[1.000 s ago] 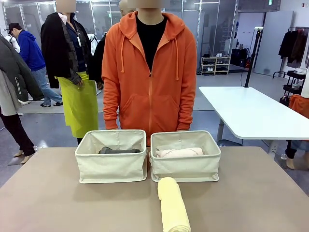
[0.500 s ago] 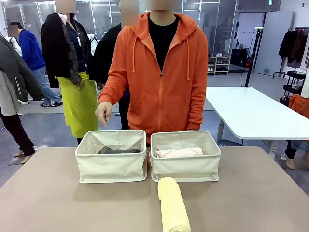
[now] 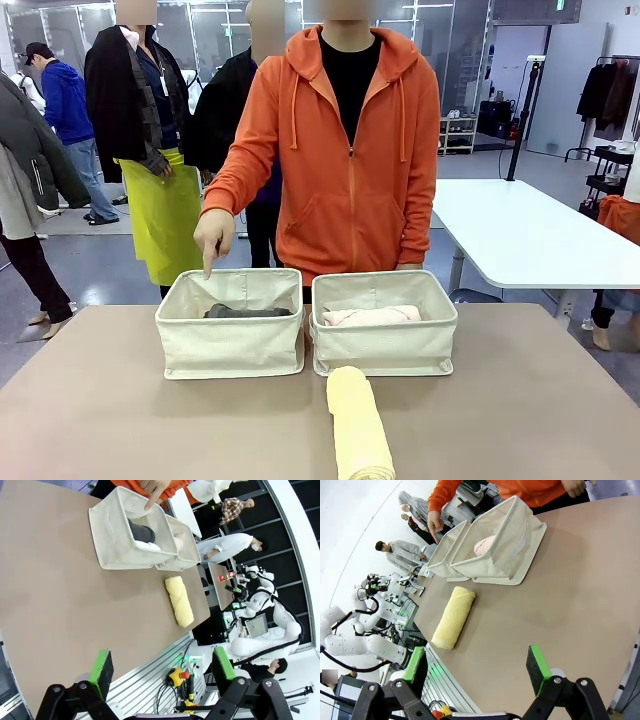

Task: Divide the towels into two baskets.
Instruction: Pick up one hotel-folded towel from the bottom of the table and place it in the Fabric basket indicated by the person.

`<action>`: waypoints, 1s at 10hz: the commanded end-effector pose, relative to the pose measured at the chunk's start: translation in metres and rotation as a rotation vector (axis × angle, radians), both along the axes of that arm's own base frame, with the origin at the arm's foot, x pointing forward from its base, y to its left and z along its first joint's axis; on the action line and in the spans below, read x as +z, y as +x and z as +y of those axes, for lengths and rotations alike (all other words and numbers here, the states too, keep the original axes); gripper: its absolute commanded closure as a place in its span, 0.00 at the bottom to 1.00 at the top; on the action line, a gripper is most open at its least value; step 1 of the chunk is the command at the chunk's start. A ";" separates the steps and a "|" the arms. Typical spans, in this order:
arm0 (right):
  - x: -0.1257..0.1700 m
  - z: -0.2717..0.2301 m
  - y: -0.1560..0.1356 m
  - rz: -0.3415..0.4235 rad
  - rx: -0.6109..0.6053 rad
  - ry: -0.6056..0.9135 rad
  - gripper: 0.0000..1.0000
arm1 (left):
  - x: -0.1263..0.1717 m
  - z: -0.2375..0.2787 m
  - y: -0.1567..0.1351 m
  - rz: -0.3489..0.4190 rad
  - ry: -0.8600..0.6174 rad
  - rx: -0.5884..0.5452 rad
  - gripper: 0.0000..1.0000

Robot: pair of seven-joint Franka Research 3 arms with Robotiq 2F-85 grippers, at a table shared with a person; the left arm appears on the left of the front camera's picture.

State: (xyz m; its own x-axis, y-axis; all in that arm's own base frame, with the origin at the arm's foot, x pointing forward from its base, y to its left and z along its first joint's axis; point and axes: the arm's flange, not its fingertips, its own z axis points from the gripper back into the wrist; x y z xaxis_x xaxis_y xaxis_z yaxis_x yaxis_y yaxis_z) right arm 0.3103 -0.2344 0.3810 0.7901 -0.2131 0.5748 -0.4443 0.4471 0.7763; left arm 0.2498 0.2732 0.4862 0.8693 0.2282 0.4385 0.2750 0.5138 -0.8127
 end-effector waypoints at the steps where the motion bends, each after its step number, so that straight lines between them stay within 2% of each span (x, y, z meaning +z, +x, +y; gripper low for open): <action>1: 0.000 0.000 0.000 0.000 0.000 0.000 0.00 | 0.005 0.002 -0.001 0.010 -0.007 -0.003 0.00; 4: 0.011 0.051 0.025 -0.007 0.190 -0.081 0.00 | 0.005 0.002 -0.001 0.010 -0.007 -0.003 0.00; 7: 0.001 0.163 0.068 0.038 0.400 -0.158 0.00 | 0.005 0.002 -0.001 0.010 -0.007 -0.003 0.00; 8: -0.011 0.217 0.078 0.060 0.402 -0.268 0.00 | 0.005 0.002 -0.001 0.010 -0.007 -0.003 0.00; 9: -0.018 0.249 0.079 0.072 0.457 -0.286 0.00 | 0.005 0.002 -0.001 0.010 -0.007 -0.003 0.00; 10: -0.021 0.280 0.081 0.066 0.441 -0.316 0.00 | 0.005 0.002 -0.001 0.010 -0.007 -0.003 0.00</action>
